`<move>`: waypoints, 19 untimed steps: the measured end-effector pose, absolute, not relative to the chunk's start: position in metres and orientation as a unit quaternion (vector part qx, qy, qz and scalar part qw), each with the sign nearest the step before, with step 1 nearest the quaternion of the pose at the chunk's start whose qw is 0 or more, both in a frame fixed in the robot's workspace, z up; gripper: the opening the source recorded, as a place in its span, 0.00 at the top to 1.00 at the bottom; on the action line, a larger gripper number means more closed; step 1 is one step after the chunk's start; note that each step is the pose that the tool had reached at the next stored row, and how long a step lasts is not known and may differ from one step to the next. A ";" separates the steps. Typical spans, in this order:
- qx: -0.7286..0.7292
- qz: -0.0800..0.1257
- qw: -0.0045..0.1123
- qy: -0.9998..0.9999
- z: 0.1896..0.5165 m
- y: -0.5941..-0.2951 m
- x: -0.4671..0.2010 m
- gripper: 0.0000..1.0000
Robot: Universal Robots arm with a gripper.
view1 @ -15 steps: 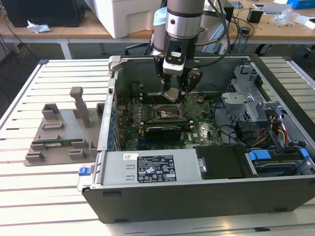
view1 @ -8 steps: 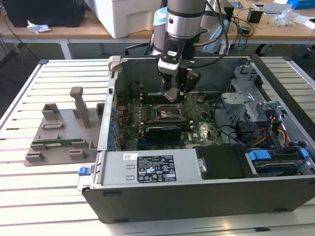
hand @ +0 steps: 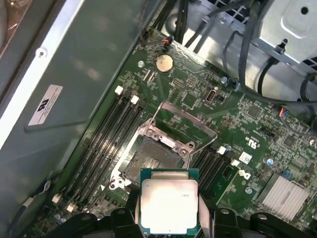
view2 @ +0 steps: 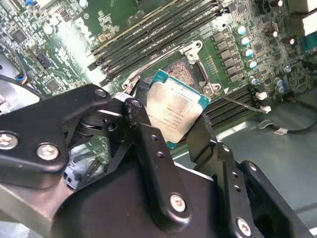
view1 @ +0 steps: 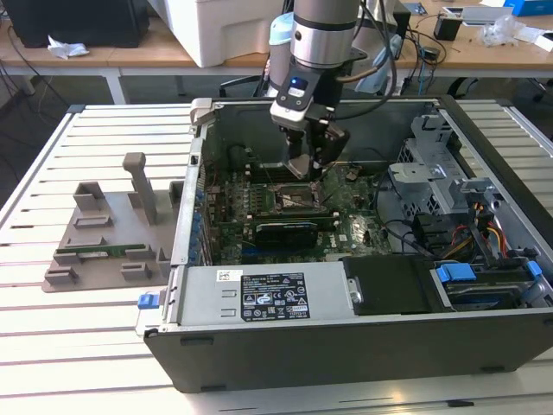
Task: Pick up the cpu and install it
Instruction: 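Place the cpu into insertion slot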
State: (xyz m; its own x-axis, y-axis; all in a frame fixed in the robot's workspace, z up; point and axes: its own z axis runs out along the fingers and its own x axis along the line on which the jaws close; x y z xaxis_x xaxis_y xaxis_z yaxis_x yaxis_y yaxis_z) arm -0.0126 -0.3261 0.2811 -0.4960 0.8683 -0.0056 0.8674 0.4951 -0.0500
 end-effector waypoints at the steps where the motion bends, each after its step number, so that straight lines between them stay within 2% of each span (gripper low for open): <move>1: -0.507 0.023 0.010 -0.862 0.281 -0.326 -0.013 0.45; 19: -0.605 0.029 0.009 -0.796 0.281 -0.326 -0.013 0.45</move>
State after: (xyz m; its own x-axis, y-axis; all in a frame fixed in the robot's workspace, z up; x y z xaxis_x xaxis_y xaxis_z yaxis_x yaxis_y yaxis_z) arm -0.0126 -0.3261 0.2811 -0.2688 0.9630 -0.0209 0.9620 0.2673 -0.0564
